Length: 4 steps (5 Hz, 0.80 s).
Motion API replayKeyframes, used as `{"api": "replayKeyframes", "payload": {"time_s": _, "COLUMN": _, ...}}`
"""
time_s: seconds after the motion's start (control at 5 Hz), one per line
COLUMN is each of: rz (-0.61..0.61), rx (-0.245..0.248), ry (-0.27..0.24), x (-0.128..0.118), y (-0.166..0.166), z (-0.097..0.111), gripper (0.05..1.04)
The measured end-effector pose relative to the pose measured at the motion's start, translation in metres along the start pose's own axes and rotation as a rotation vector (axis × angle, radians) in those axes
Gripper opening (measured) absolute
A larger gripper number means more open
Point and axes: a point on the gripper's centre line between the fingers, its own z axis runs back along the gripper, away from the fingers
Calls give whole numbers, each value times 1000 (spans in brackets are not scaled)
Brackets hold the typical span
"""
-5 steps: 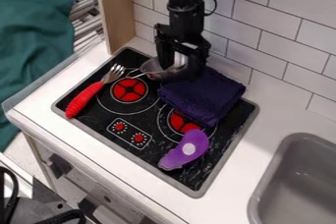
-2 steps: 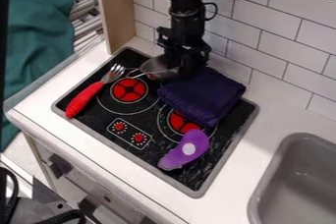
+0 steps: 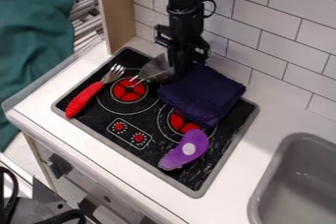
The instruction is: Put the pot on the left burner
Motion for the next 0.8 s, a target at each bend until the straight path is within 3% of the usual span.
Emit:
{"api": "replayKeyframes", "payload": {"time_s": 0.2, "rz": 26, "rx": -11, "ry": -125, "x": 0, "y": 8, "z": 32, "gripper": 56}}
{"api": "replayKeyframes", "payload": {"time_s": 0.4, "rz": 106, "rx": -3, "ry": -192, "x": -18, "y": 29, "z": 56, "gripper": 56}}
{"api": "replayKeyframes", "payload": {"time_s": 0.8, "rz": 248, "rx": -36, "ry": -100, "x": -82, "y": 41, "z": 36, "gripper": 56}}
